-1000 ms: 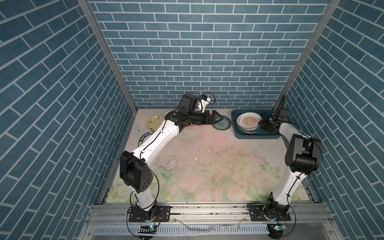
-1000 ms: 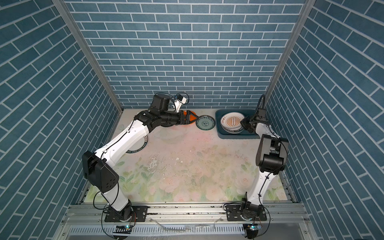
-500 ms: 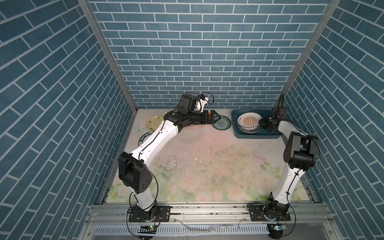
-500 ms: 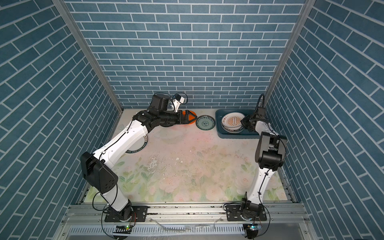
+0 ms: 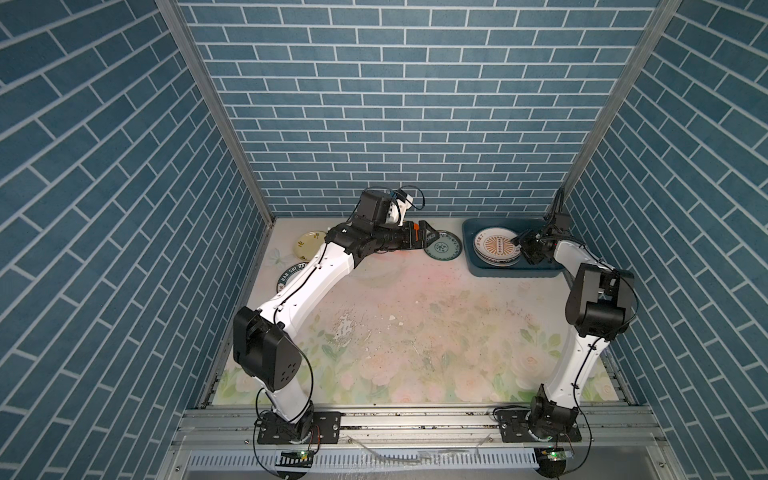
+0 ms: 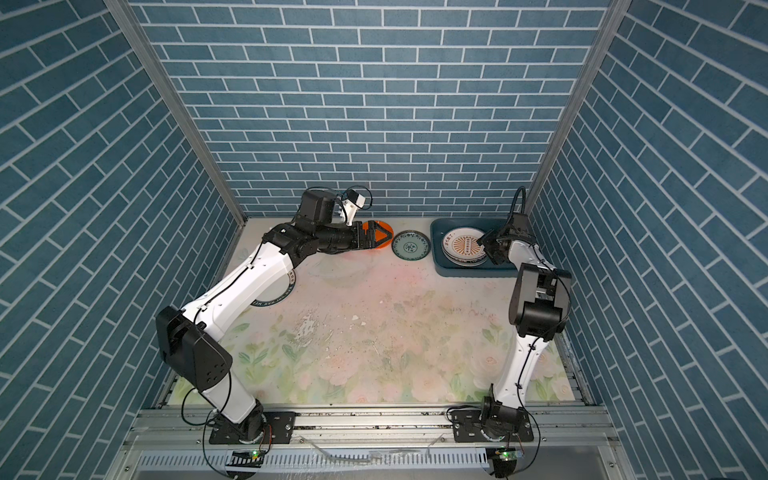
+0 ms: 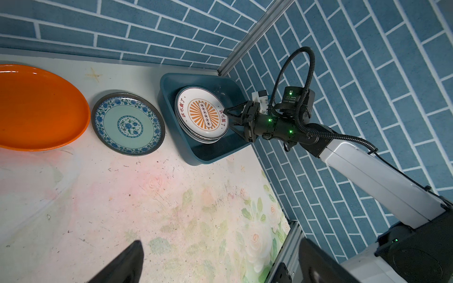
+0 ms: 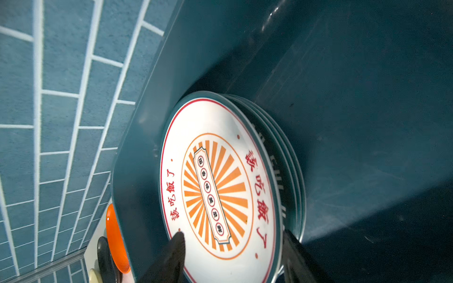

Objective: Place the plates into the plastic bin on the countertop
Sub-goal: 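Open right gripper and raise it from the bin while left gripper reaches green-rimmed plate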

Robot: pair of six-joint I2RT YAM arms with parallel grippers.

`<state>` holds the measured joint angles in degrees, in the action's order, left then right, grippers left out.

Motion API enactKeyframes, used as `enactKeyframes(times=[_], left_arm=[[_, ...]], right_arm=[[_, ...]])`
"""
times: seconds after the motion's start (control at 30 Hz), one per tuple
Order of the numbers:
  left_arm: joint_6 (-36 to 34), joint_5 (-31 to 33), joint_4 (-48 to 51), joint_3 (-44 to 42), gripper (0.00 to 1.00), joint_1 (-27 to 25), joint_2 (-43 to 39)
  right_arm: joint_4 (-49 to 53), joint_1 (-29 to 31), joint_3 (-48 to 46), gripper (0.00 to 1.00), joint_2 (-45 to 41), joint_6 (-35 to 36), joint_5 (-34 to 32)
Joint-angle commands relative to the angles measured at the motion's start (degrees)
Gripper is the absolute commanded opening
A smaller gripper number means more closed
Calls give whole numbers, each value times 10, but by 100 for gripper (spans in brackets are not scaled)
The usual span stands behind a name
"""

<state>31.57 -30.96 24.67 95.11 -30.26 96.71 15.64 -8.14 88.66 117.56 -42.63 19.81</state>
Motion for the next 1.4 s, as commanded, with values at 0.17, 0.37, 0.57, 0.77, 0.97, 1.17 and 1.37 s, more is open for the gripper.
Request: enactKeyframes(times=[0.17, 0.37, 0.57, 0.77, 0.97, 1.17, 1.37], left_arm=[[61, 52, -12, -59, 100, 45, -48], [111, 111, 19, -144, 100, 123, -119], [156, 103, -9, -288, 100, 235, -221], [152, 93, 16, -371, 100, 330, -285], [154, 78, 12, -452, 99, 413, -322], [161, 53, -13, -521, 98, 493, -313], [163, 9, -76, -549, 96, 545, -255]], right_arm=[[62, 3, 20, 71, -60, 42, -38], [78, 6, 17, 76, -103, 54, -39], [86, 31, 14, 80, -151, 74, -28], [102, 95, 14, 83, -178, 94, -15], [83, 173, 11, 96, -198, 99, 18], [37, 234, -2, 99, -214, 72, 28], [19, 284, 9, 99, -204, 60, 13]])
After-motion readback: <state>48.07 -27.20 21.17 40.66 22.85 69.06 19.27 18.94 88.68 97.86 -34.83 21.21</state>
